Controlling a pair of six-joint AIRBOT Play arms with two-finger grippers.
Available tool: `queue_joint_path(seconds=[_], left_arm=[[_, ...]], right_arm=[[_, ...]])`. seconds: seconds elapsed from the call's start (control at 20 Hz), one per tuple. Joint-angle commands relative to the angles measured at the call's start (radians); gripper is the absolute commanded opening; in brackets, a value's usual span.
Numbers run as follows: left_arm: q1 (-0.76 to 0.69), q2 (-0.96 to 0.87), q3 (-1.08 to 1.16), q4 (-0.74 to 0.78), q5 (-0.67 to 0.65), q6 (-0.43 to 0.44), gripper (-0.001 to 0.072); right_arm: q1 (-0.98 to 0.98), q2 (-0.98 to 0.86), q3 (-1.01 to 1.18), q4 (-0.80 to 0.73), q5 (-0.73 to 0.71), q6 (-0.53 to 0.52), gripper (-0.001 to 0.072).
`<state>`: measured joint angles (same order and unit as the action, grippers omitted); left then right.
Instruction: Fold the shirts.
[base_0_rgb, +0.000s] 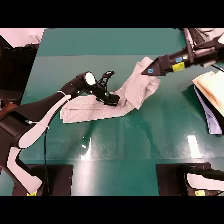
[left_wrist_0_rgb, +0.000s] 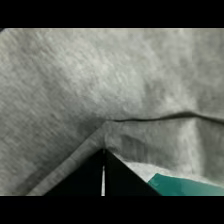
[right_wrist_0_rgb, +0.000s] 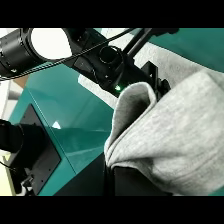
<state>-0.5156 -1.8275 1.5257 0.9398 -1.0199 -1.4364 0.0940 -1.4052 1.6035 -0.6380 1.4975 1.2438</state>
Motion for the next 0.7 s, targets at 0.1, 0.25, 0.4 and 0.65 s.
queue_joint_path(seconds=[0.1,0.25,0.4,0.65], left_arm=[[0.016,-0.004,0.135,0.099,-0.121,0.003,0.0021],[0.070,0.040,0.208,0.150,-0.206,0.002,0.0021],[0.189,0.166,0.211,0.250,-0.230,-0.005,0.0021],[0.419,0.395,0.211,0.430,-0.354,-0.004,0.0022]], right_arm=[[0.131,-0.093,0.194,-0.071,-0.003,0.055,0.0010],[0.180,-0.138,0.277,-0.071,-0.005,0.077,0.0010],[0.230,-0.174,0.329,-0.071,-0.035,0.092,0.0010],[0.344,-0.277,0.412,-0.071,-0.090,0.092,0.0010]])
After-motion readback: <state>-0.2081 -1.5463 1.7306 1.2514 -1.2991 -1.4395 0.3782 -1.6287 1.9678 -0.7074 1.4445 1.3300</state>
